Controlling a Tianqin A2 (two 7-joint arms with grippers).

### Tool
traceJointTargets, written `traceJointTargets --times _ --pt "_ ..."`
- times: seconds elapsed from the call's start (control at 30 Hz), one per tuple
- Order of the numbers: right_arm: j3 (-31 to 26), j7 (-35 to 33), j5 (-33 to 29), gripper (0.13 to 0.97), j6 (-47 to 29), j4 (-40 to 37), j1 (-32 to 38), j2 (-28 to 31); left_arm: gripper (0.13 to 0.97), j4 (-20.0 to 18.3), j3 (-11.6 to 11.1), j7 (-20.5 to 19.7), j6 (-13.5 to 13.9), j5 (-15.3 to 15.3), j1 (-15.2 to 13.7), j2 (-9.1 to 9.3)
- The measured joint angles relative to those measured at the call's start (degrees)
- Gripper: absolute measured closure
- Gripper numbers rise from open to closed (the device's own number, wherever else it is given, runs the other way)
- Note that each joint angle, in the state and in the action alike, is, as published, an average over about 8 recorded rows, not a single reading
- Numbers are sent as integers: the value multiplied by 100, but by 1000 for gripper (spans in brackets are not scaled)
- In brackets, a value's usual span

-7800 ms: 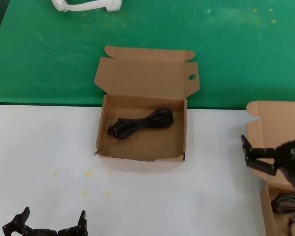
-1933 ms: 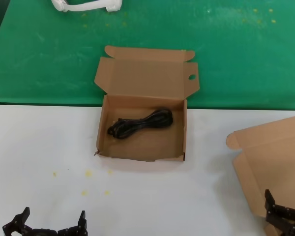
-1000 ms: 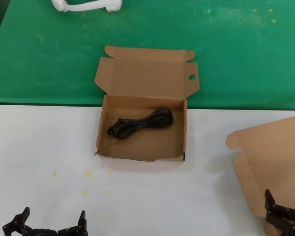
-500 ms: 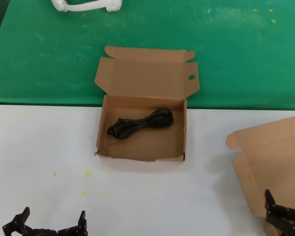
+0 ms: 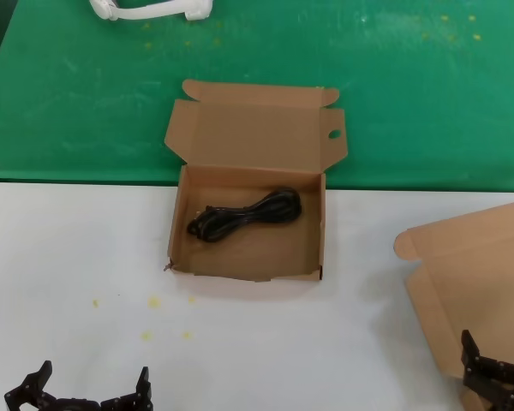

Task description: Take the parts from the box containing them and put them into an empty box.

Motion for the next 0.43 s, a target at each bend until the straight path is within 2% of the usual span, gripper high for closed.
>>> traceJointTargets --times 0.43 --pt "0 0 0 129 0 0 0 0 132 0 0 0 0 0 0 0"
